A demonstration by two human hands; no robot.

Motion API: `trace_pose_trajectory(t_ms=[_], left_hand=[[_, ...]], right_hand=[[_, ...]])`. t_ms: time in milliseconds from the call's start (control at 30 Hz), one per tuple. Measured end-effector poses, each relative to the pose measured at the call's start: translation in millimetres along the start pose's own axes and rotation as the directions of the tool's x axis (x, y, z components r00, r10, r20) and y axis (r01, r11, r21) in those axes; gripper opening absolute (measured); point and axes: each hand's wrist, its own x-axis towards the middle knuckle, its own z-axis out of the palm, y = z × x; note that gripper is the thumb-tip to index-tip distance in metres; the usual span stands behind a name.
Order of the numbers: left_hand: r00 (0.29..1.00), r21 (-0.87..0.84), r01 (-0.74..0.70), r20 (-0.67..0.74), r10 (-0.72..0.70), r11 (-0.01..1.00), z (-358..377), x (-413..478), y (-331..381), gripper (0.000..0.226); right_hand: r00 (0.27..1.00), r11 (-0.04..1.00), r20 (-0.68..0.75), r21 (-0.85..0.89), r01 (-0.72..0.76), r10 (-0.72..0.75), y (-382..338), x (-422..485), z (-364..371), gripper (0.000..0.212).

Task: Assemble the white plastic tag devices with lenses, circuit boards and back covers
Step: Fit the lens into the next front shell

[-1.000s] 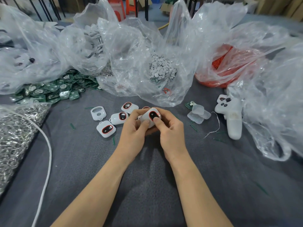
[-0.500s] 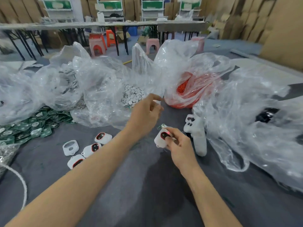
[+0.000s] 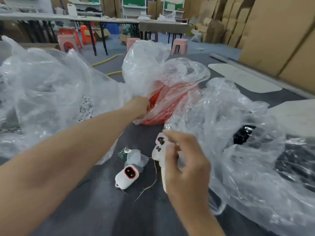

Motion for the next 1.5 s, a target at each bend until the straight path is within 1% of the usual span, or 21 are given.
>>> trace_pose_trajectory(t_ms=[67,133,200,233,300,333,400,467,533,633,733,800,867,900,967,1067,1167,1300,1367,1433,1500], left_hand=[[0.997,-0.080,-0.006,-0.077,-0.001,0.997,3,-1,-5,0.028],[0.987,-0.185,0.000,-0.158,-0.030,0.983,5,-4,-8,0.021],[0.971,-0.339,0.030,-0.212,-0.107,0.940,6,-8,-9,0.016],[0.964,-0.418,0.030,-0.229,-0.137,0.908,5,-11,-10,0.015],[0.950,-0.560,0.013,-0.253,-0.185,0.828,2,-21,-8,0.014],[0.939,-0.626,-0.001,-0.269,-0.215,0.780,-1,-27,-7,0.015],[0.914,-0.763,-0.057,-0.299,-0.273,0.644,-9,-43,-5,0.016],[0.902,-0.838,-0.145,-0.331,-0.278,0.527,-17,-68,-5,0.019],[0.896,-0.863,-0.212,-0.358,-0.261,0.458,-17,-106,-9,0.027],[0.873,-0.896,-0.212,-0.354,-0.336,0.391,7,-175,-13,0.029],[0.893,-0.877,-0.074,-0.270,-0.360,0.475,38,-226,-7,0.031],[0.924,-0.821,-0.026,-0.237,-0.300,0.571,53,-246,0,0.036],[0.959,-0.715,-0.052,-0.230,-0.164,0.697,63,-255,7,0.036],[0.969,-0.660,-0.070,-0.222,-0.106,0.748,66,-256,9,0.031],[0.970,-0.586,-0.075,-0.229,-0.076,0.807,69,-255,13,0.020],[0.949,-0.617,-0.082,-0.289,-0.128,0.783,67,-259,19,0.014],[0.937,-0.588,-0.162,-0.343,-0.062,0.792,68,-273,25,0.014],[0.925,-0.507,-0.245,-0.379,0.041,0.827,72,-290,25,0.014],[0.919,-0.519,-0.241,-0.394,0.020,0.820,72,-294,25,0.015],[0.909,-0.567,-0.237,-0.416,-0.026,0.788,72,-296,23,0.015],[0.899,-0.616,-0.247,-0.433,-0.059,0.748,72,-296,21,0.015]], right_hand=[[0.992,0.996,-0.103,-0.058,-0.075,0.068,15,50,-35,0.026],[0.951,0.929,-0.060,-0.201,-0.311,0.305,41,98,-58,0.036],[0.819,0.775,0.061,-0.371,-0.512,0.570,78,131,-64,0.038],[0.745,0.696,0.108,-0.466,-0.547,0.658,97,142,-61,0.033],[0.643,0.561,0.124,-0.628,-0.539,0.756,126,150,-48,0.027],[0.635,0.530,0.105,-0.663,-0.529,0.765,140,151,-41,0.031],[0.580,0.528,0.162,-0.651,-0.545,0.798,154,148,-32,0.036],[0.552,0.548,0.244,-0.675,-0.494,0.798,160,143,-28,0.038],[0.567,0.543,0.269,-0.742,-0.394,0.778,167,142,-23,0.041],[0.557,0.451,0.350,-0.891,-0.049,0.753,162,148,-13,0.037],[0.548,0.430,0.427,-0.893,0.131,0.719,160,155,-4,0.039],[0.542,0.436,0.428,-0.892,0.122,0.723,159,152,1,0.034],[0.551,0.444,0.422,-0.890,0.102,0.720,159,146,2,0.029],[0.548,0.458,0.426,-0.885,0.088,0.719,160,143,1,0.029],[0.532,0.503,0.455,-0.862,0.061,0.714,157,136,-1,0.029],[0.543,0.508,0.448,-0.860,0.046,0.710,150,129,-2,0.031],[0.595,0.473,0.386,-0.881,0.010,0.705,149,127,1,0.030],[0.711,0.455,0.249,-0.883,-0.111,0.657,145,127,3,0.025],[0.729,0.476,0.182,-0.852,-0.218,0.659,142,129,1,0.026],[0.722,0.463,0.089,-0.820,-0.338,0.686,136,133,-4,0.029],[0.662,0.449,0.003,-0.736,-0.506,0.750,130,135,-12,0.038]])
